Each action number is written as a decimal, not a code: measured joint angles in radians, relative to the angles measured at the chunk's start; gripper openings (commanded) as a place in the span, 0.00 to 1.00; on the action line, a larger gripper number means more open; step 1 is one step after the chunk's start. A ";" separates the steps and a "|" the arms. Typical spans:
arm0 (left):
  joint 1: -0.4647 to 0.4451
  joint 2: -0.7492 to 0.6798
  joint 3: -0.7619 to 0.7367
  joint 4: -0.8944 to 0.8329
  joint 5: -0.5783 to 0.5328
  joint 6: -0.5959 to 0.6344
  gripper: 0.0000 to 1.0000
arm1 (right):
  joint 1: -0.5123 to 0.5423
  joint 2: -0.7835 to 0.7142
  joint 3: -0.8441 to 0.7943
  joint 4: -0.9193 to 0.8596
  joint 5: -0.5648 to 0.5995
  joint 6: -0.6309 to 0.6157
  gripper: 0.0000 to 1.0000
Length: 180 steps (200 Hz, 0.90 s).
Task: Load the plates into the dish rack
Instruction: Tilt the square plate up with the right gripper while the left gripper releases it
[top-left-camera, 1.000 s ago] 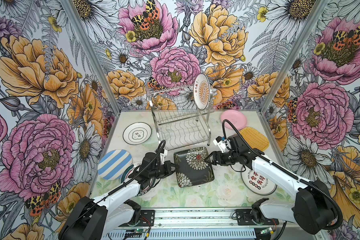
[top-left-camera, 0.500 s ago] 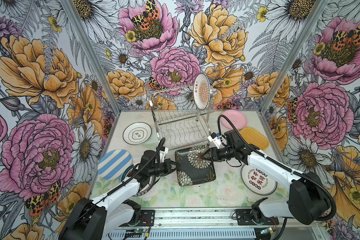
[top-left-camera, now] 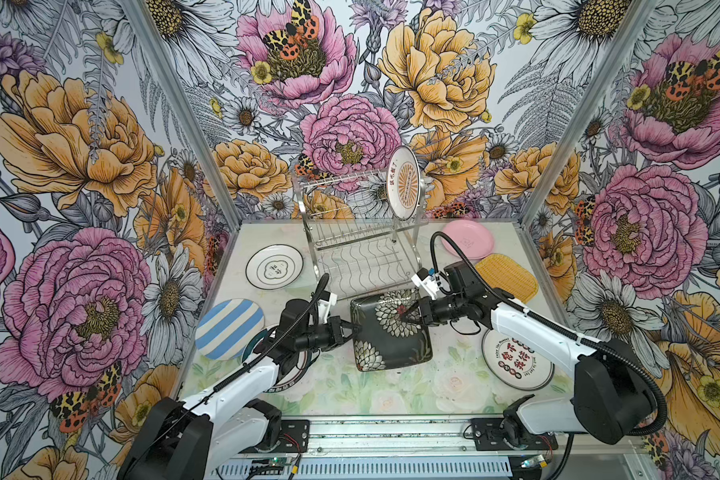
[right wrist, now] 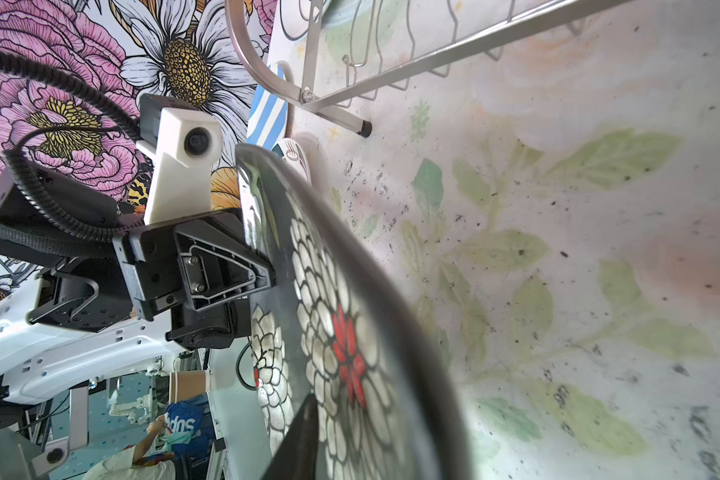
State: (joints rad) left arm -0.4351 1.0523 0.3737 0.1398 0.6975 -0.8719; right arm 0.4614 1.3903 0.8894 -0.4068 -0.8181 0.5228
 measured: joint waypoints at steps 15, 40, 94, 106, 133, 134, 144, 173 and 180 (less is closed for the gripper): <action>0.000 0.000 0.001 0.007 0.005 0.001 0.00 | 0.000 0.000 0.000 0.001 -0.005 0.001 0.15; 0.010 0.000 0.001 0.013 0.019 0.008 0.00 | -0.010 0.000 0.008 0.003 -0.040 0.014 0.03; 0.014 0.000 0.002 0.015 0.025 0.004 0.41 | -0.008 -0.003 0.011 0.007 -0.040 0.013 0.00; 0.014 -0.005 0.009 0.021 0.028 0.006 0.60 | -0.006 -0.009 0.011 0.002 -0.013 0.015 0.00; 0.024 -0.045 0.032 0.020 0.029 0.009 0.83 | -0.010 -0.052 0.011 -0.018 0.054 0.027 0.00; 0.024 -0.046 0.033 0.019 0.029 0.009 0.83 | -0.010 -0.055 0.011 -0.021 0.060 0.028 0.00; 0.032 -0.063 0.040 0.018 0.028 0.018 0.87 | -0.015 -0.084 0.011 -0.034 0.101 0.032 0.00; 0.047 -0.098 0.056 -0.008 0.013 0.034 0.94 | -0.018 -0.159 0.032 -0.114 0.236 0.032 0.00; 0.047 -0.103 0.059 -0.023 0.002 0.042 0.94 | -0.017 -0.172 0.047 -0.141 0.269 0.028 0.00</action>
State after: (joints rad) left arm -0.3882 0.9493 0.4324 0.1169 0.6991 -0.8303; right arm 0.4446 1.2179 0.9363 -0.5480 -0.5495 0.5507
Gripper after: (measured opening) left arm 0.929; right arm 0.146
